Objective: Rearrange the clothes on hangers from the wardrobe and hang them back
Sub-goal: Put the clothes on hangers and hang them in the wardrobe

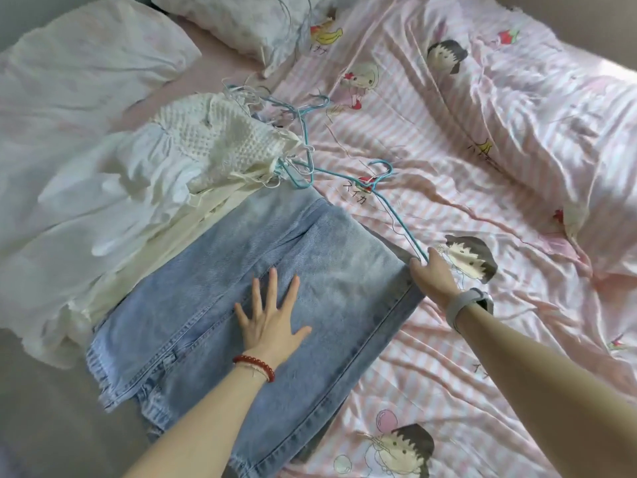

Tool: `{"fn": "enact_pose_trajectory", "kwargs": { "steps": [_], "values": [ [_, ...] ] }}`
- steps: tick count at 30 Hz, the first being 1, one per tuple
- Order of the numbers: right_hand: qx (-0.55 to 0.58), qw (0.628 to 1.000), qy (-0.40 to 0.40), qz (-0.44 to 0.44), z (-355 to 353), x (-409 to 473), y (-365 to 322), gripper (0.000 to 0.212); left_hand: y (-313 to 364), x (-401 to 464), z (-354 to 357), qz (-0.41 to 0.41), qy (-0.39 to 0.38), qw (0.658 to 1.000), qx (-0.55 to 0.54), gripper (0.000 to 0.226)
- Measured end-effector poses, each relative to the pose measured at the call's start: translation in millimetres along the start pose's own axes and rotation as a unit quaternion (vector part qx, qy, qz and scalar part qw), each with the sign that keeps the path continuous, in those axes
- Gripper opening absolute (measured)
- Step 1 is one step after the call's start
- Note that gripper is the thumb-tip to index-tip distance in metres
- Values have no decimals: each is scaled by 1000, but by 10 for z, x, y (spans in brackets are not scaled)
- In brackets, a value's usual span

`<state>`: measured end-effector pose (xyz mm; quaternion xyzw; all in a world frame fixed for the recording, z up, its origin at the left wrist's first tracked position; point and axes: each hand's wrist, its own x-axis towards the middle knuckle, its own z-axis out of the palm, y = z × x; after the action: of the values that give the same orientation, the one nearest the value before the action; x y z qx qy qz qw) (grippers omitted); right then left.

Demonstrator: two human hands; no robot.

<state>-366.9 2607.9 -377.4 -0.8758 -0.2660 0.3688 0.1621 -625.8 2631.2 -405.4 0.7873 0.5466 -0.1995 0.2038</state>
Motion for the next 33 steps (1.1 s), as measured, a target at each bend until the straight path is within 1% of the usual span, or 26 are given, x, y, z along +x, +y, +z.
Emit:
{"fn": "enact_pose_trajectory", "kwargs": {
  "steps": [2, 4, 6, 8, 11, 13, 15, 17, 19, 22, 26, 29, 33],
  "values": [
    [14, 1000, 11, 4, 7, 124, -42, 40, -28, 38, 79, 1, 0, 1000, -11, 95],
    [-5, 999, 37, -14, -6, 202, -88, 31, -35, 61, 104, 3, -1, 1000, -15, 95],
    [-6, 998, 50, -31, 4, 202, -122, 33, -43, 73, 112, 3, -5, 1000, -16, 95],
    [28, 998, 33, -39, 45, 158, -133, 34, -54, 78, 112, 3, -7, 1000, -15, 95],
    [84, 995, -28, -51, 117, 29, -95, 36, -67, 82, 116, 3, -11, 1000, -12, 95],
    [109, 991, -38, -63, 137, -45, -62, 39, -65, 86, 123, 2, -11, 1000, -10, 97],
    [110, 990, -36, -79, 142, -103, -79, 38, -60, 90, 127, 2, -8, 1000, -5, 97],
    [111, 990, -22, -82, 145, -146, -101, 28, -48, 81, 122, 0, -6, 1000, -2, 97],
    [111, 991, 8, -80, 149, -206, -71, 18, -37, 60, 114, 3, 2, 1000, -4, 95],
    [144, 987, 42, -66, 181, -400, 110, 14, -31, -23, 107, 14, 11, 1000, -11, 93],
    [207, 976, 49, -44, 211, -745, 328, 10, 34, -226, 89, 20, 16, 1000, -13, 84],
    [220, 973, 50, -43, 132, -964, 458, 10, 140, -450, 45, 25, 27, 998, -59, 75],
    [231, 969, 42, -74, -32, -1301, 694, 13, 265, -795, -20, 38, 55, 991, -117, 62]
  ]
}}
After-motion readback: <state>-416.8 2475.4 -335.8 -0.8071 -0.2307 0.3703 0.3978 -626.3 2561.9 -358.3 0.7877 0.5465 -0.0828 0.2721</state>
